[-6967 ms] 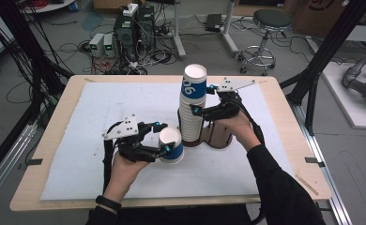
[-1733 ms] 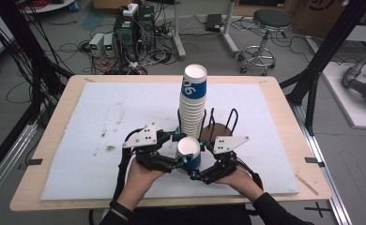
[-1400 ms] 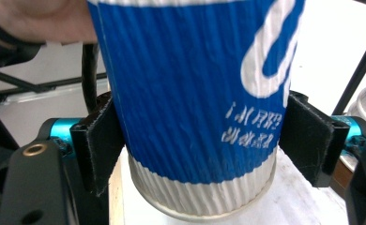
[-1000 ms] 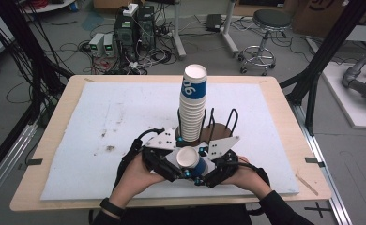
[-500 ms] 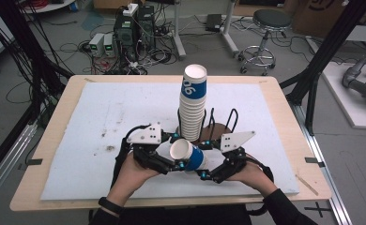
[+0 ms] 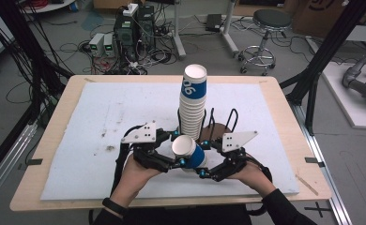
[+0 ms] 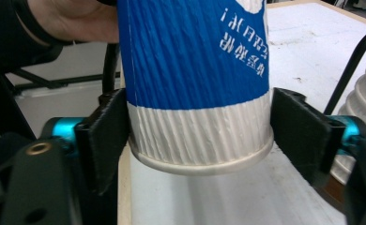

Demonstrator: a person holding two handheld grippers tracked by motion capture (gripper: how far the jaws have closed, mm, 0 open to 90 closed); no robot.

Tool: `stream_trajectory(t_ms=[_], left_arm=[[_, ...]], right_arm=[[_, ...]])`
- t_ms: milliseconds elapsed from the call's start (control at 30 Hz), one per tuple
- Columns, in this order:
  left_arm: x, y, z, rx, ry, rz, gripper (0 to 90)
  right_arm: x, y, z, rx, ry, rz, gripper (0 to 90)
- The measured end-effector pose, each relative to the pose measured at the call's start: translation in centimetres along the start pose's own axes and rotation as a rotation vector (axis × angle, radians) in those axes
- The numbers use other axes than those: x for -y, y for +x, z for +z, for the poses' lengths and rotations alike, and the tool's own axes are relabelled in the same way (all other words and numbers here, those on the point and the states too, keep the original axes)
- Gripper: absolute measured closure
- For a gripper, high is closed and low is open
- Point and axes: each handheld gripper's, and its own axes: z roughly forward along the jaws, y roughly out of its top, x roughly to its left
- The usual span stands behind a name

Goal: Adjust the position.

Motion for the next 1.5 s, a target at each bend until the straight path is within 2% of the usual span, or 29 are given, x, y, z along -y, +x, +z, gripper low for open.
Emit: stream_trajectory(t_ms=[133,200,333,433,500,633,667,733,767,833,967,1067,1167,1333,1400,1500], left_arm=[[-0.4,-0.1,0.1,0.001,0.082,0.018,29.0],[-0.6,-0.2,0.3,0.005,0.147,0.023,27.8],[-0.8,-0.6,0.9,-0.014,0.252,0.058,25.8],[-0.6,-0.7,1.2,-0.006,0.294,0.076,28.3],[-0.5,-0.5,1.1,0.004,0.281,0.071,28.8],[-0.2,0.0,0.4,0.012,0.197,0.046,29.1],[-0.1,0.2,0.1,0.010,0.157,0.032,29.1],[0.1,0.5,-0.4,0.016,0.076,0.004,29.2],[0.2,0.6,-0.6,0.020,0.044,-0.005,29.2],[0.4,0.8,-1.0,0.015,-0.016,-0.018,29.6],[0.6,0.8,-1.0,0.020,-0.106,-0.034,29.7],[0.9,0.8,-0.8,0.040,-0.144,-0.053,29.7],[1.2,0.9,-0.5,0.071,-0.143,-0.058,29.6],[1.1,0.9,-0.4,0.084,-0.112,-0.069,29.1],[0.8,0.9,-0.4,0.090,-0.068,-0.070,29.0],[0.4,0.8,-0.3,0.091,0.023,-0.073,26.1]], right_arm=[[-0.3,0.2,-0.1,0.008,0.066,-0.032,25.0],[-0.4,0.2,-0.1,-0.001,0.092,-0.029,25.2],[-0.8,0.4,-0.1,0.013,0.184,-0.081,25.3],[-1.0,0.6,-0.1,0.022,0.224,-0.108,25.3],[-1.0,0.7,-0.2,0.035,0.227,-0.121,22.3],[-1.0,0.2,-0.9,0.023,0.148,-0.074,19.4],[-1.0,0.2,-1.1,0.021,0.123,-0.066,17.7],[-0.9,-0.2,-1.8,0.006,0.042,-0.011,17.1],[-0.8,-0.5,-2.1,0.013,0.011,0.004,17.1],[-0.6,-0.9,-2.3,0.011,-0.030,0.055,15.2],[-0.5,-0.9,-2.2,0.000,-0.089,0.122,15.2],[-0.5,-0.8,-1.9,-0.013,-0.110,0.137,14.9],[-0.6,-0.6,-1.6,-0.028,-0.127,0.129,14.9],[-0.7,-0.5,-1.7,-0.042,-0.114,0.093,18.2],[-0.7,-0.4,-1.8,-0.044,-0.107,0.083,19.7],[-0.8,-0.4,-2.0,-0.041,-0.083,0.063,20.5]])
